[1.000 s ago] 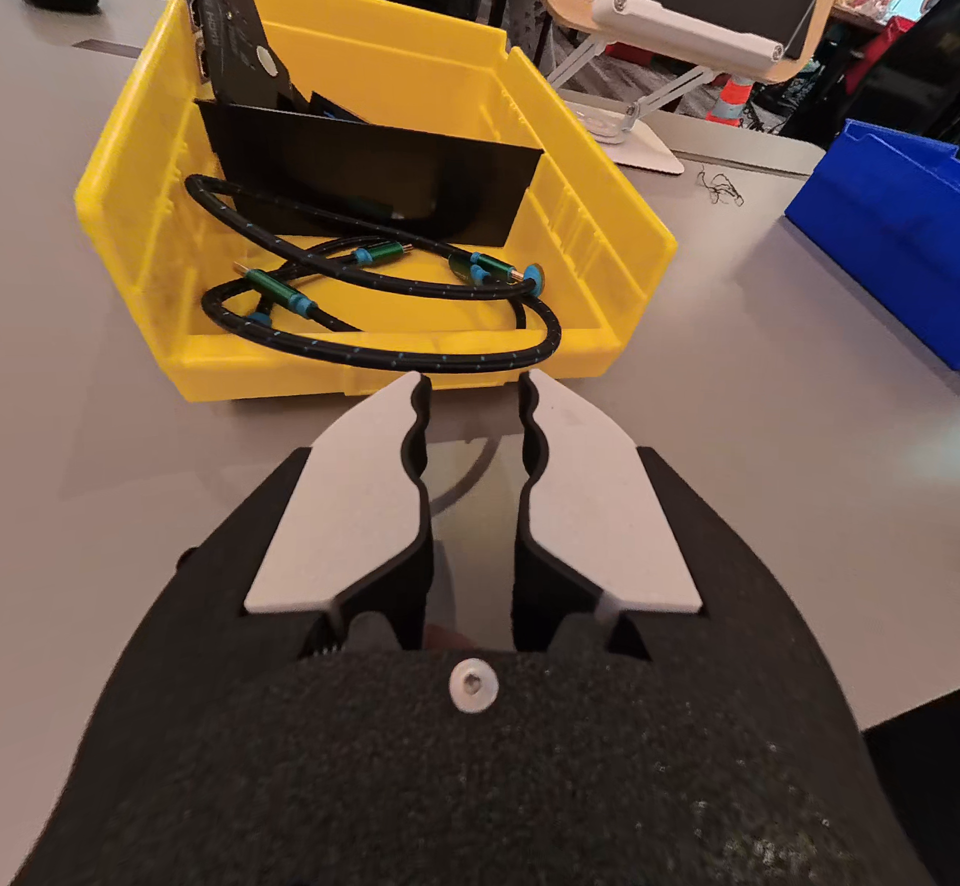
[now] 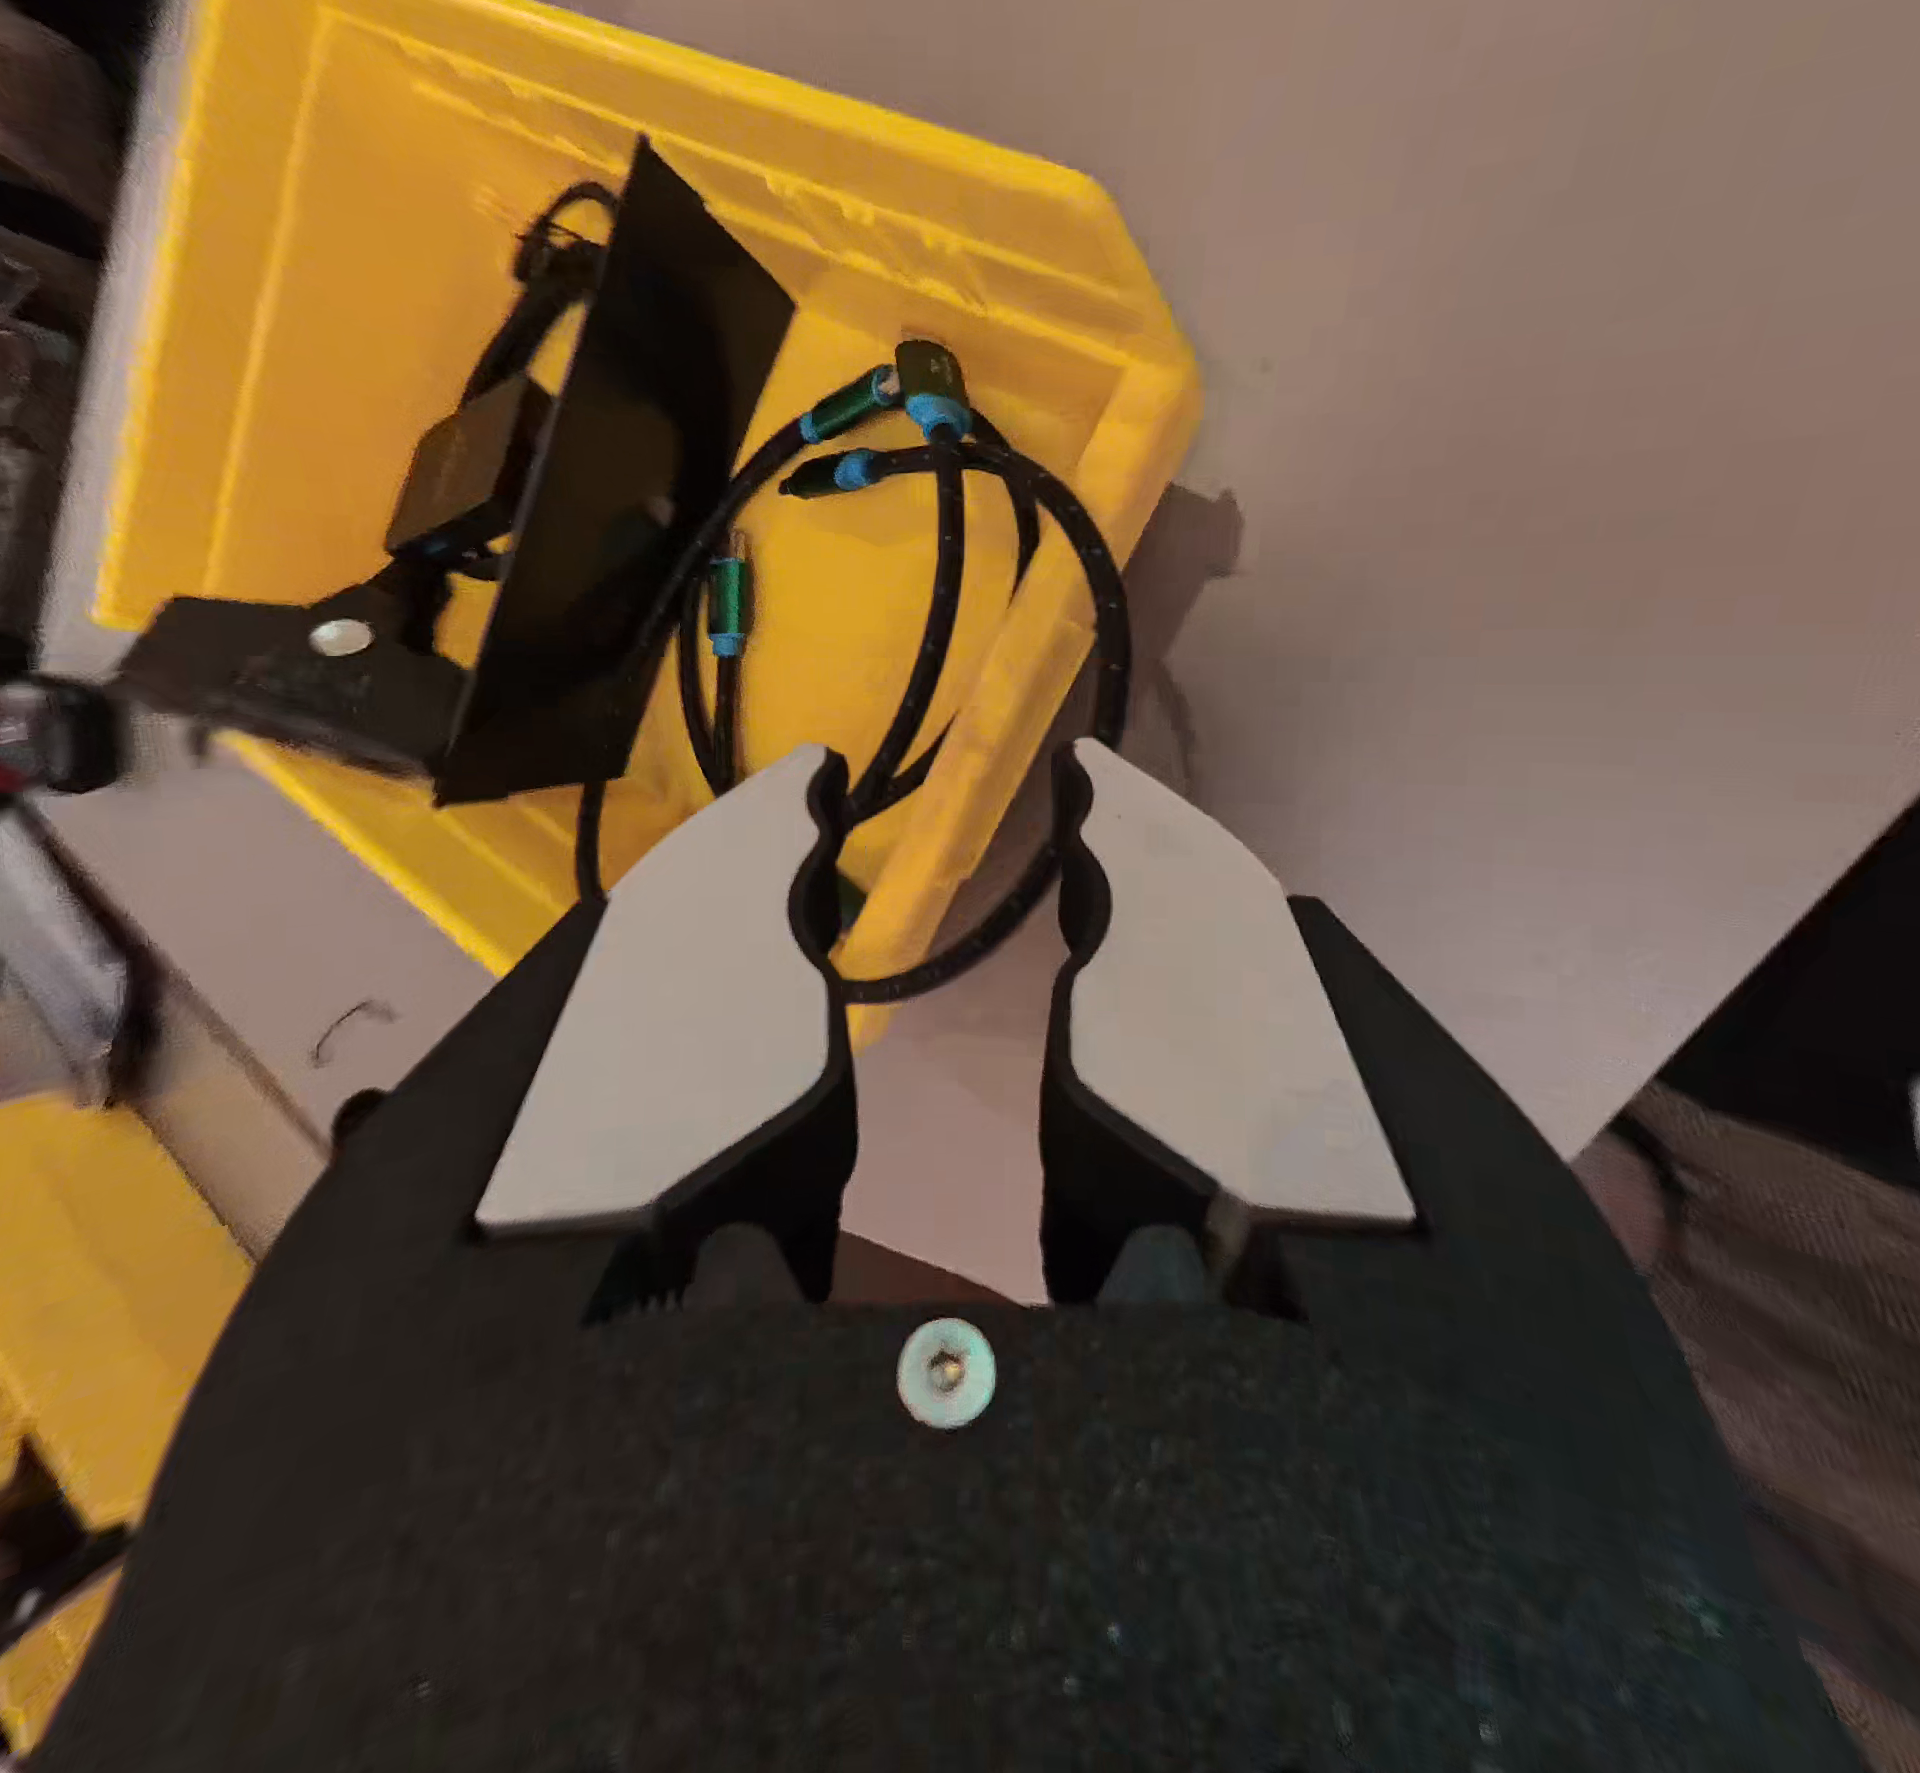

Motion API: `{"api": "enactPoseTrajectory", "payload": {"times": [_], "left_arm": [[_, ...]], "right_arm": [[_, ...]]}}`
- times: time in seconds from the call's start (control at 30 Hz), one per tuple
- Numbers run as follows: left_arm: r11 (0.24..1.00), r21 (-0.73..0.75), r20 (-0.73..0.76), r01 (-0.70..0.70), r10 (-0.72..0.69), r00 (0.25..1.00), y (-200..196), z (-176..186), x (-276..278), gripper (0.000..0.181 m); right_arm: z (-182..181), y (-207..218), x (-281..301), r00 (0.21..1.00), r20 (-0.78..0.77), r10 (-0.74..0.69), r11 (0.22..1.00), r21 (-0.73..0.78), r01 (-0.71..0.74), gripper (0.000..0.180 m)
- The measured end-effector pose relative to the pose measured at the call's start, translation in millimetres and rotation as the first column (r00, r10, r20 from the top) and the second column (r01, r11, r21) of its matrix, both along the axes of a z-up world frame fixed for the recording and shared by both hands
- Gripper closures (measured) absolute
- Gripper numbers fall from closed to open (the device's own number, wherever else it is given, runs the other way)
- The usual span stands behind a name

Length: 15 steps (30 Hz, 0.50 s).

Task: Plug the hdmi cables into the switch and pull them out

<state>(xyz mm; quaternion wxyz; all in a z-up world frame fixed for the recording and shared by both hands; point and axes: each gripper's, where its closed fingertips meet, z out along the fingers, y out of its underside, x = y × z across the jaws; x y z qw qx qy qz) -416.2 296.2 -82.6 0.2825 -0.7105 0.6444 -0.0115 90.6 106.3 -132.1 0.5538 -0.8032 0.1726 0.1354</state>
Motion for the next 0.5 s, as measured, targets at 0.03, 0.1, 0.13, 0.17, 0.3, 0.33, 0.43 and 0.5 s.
{"api": "enactPoseTrajectory", "payload": {"times": [0.03,0.1,0.13,0.17,0.3,0.33,0.43,0.5], "left_arm": [[0.996,-0.086,-0.029,0.022,-0.025,0.999,3,-8,1,0.143],[0.973,-0.226,-0.096,0.040,-0.063,0.993,9,-26,0,0.141],[0.964,-0.262,-0.128,0.044,-0.080,0.989,13,-36,-1,0.141],[0.960,-0.275,-0.158,0.048,-0.094,0.983,18,-44,-2,0.144],[0.976,-0.212,-0.135,0.052,-0.082,0.987,34,-48,5,0.172],[0.986,-0.160,-0.056,0.054,-0.064,0.996,37,-38,13,0.173],[0.999,-0.033,0.119,0.008,-0.004,0.993,40,-5,19,0.174],[0.997,0.061,0.194,-0.043,0.030,0.981,36,20,17,0.174]], "right_arm": [[1,-1,1,0.998,0.058,-0.003,1.000,-0.004,0.004,0.145],[5,-1,-3,0.994,0.114,0.004,1.000,0.010,-0.006,0.145],[5,-1,-5,0.994,0.111,0.012,1.000,0.013,-0.014,0.145],[4,-1,-7,0.995,0.098,0.017,1.000,0.012,-0.018,0.145],[1,-3,-4,0.999,0.051,0.003,1.000,0.004,-0.003,0.145],[1,-4,-2,0.999,0.052,-0.003,1.000,0.001,0.003,0.145],[1,-6,2,0.998,0.068,-0.018,1.000,0.000,0.018,0.145],[1,-5,2,0.997,0.070,-0.018,1.000,0.001,0.018,0.145]]}}
